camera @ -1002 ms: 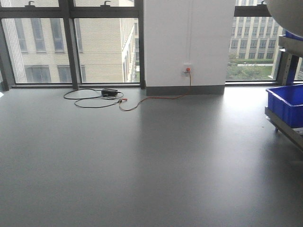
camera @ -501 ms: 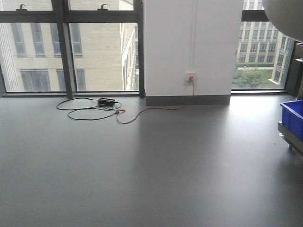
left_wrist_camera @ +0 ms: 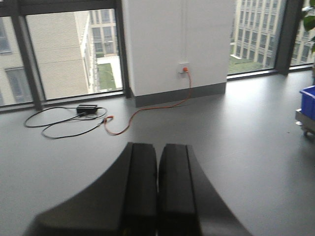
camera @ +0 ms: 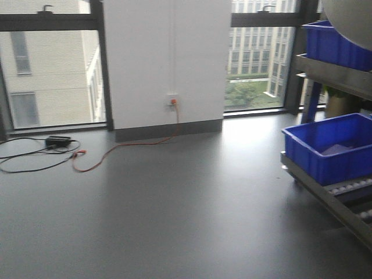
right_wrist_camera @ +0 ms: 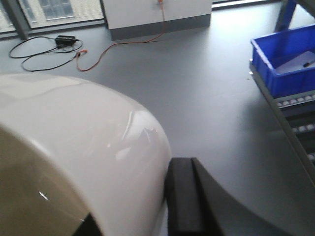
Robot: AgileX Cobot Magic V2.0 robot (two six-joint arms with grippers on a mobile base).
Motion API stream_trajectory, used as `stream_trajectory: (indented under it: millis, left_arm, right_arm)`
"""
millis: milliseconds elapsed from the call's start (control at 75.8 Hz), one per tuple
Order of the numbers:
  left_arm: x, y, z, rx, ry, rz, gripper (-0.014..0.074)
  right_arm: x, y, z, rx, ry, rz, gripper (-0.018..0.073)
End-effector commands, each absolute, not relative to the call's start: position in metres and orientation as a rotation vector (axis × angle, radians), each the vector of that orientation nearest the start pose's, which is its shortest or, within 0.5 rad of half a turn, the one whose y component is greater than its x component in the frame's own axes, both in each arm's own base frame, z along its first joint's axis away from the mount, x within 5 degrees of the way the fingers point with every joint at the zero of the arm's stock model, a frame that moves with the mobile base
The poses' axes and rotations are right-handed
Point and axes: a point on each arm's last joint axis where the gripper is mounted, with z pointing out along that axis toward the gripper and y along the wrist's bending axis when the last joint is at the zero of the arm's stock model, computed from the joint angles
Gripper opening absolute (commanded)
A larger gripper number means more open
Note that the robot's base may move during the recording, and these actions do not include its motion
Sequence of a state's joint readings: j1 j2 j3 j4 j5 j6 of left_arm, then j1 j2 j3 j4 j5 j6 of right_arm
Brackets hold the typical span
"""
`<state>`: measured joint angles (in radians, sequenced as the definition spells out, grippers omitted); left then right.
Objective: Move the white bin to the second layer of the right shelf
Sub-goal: 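Drive toward the windows and turn toward the roller shelf rack, then approach the roller shelf rack and align with its second layer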
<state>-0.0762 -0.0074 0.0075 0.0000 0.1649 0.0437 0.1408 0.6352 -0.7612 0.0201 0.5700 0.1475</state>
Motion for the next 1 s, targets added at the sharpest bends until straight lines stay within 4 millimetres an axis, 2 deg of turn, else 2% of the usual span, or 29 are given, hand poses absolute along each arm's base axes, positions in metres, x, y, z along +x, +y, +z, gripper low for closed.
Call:
stream_trajectory:
  millis: [0, 989]
  left_arm:
    - [0.0565, -0.0045, 0.1923, 0.093, 1.581, -0.032, 0.0085]
    - [0.0565, -0.0045, 0.1923, 0.093, 1.581, -0.032, 0.0085]
  right_arm:
    - [0.121, 0.017, 0.3829, 0.014, 1.801, 0.214, 0.0055]
    - [0.1223, 0.0172, 0.3823, 0.014, 1.806, 0.213, 0.0055]
